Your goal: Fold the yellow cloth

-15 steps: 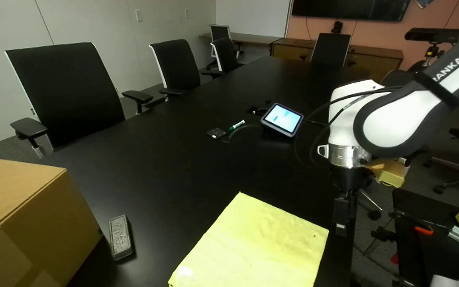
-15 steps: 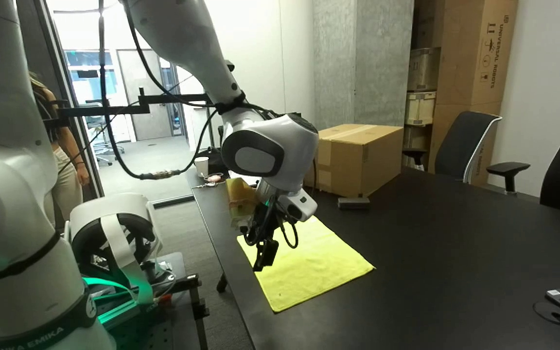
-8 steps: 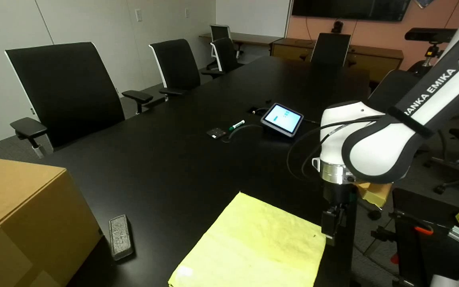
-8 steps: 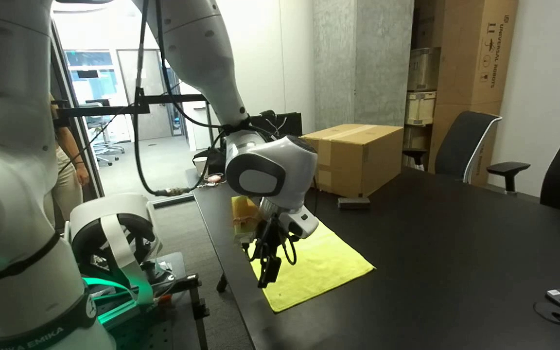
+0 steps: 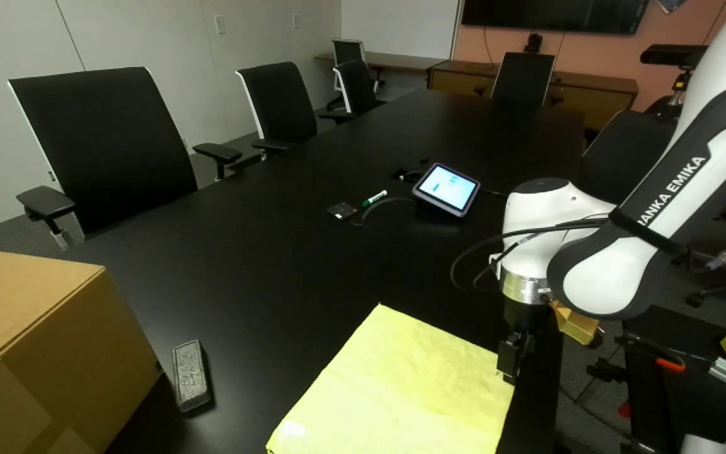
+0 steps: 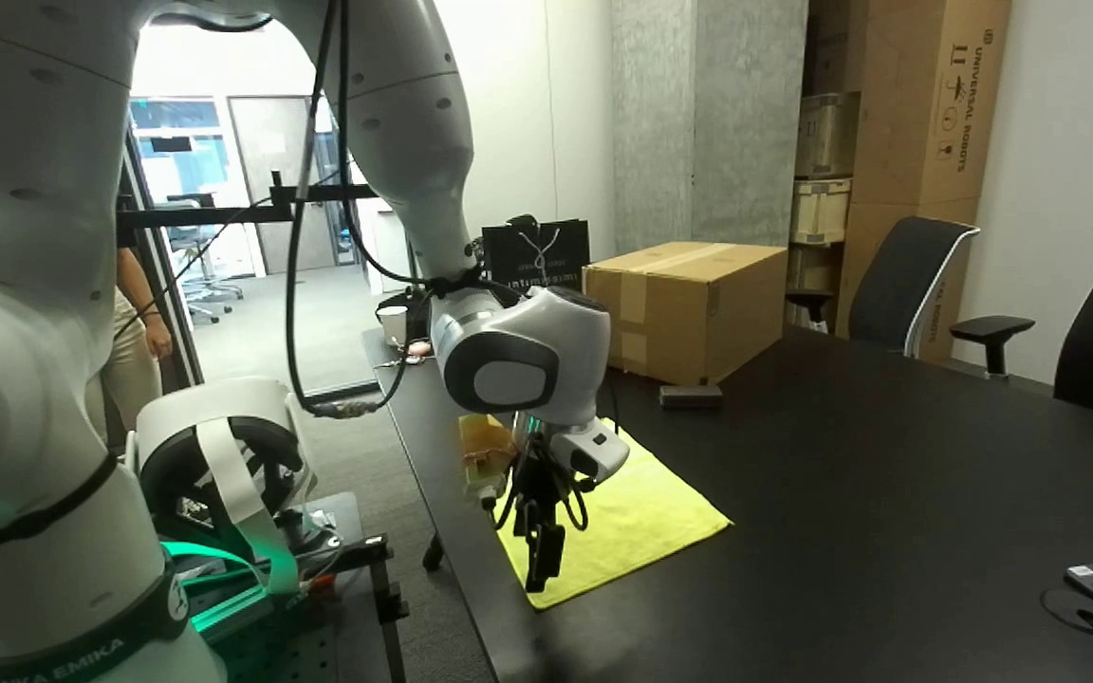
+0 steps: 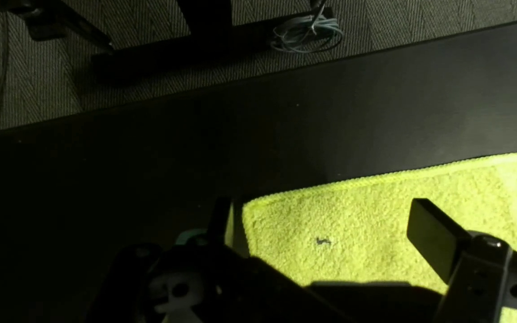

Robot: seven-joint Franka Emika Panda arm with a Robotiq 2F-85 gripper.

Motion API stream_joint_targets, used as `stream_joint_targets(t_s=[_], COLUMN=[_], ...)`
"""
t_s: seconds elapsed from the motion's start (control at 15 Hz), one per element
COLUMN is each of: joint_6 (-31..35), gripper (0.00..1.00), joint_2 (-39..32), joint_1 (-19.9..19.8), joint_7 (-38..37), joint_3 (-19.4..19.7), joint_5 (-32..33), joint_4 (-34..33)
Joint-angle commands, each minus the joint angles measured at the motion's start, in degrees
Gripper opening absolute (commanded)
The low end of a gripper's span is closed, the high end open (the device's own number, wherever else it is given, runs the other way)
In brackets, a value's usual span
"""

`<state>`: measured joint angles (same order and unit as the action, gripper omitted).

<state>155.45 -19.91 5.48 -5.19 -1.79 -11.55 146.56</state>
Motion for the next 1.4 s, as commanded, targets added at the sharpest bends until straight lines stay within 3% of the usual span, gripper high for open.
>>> stream_joint_targets(t_s=[0.0,0.27,0.87,1.33], joint_6=[4.1,5.4,6.4,6.3], gripper=[1.00,1.00,1.00,1.00], joint_2=[-2.7,-3.7,-9.5,-10.4], joint_1=[1.2,0.7,-4.8,-8.0], joint_7=[-4.2,-3.9,1.2,3.2], joint_3=[1.3,0.2,-4.7,-5.9], joint_5=[3.9,3.8,0.6,0.4], joint_4=[-1.3,-2.0,-5.2,-5.5])
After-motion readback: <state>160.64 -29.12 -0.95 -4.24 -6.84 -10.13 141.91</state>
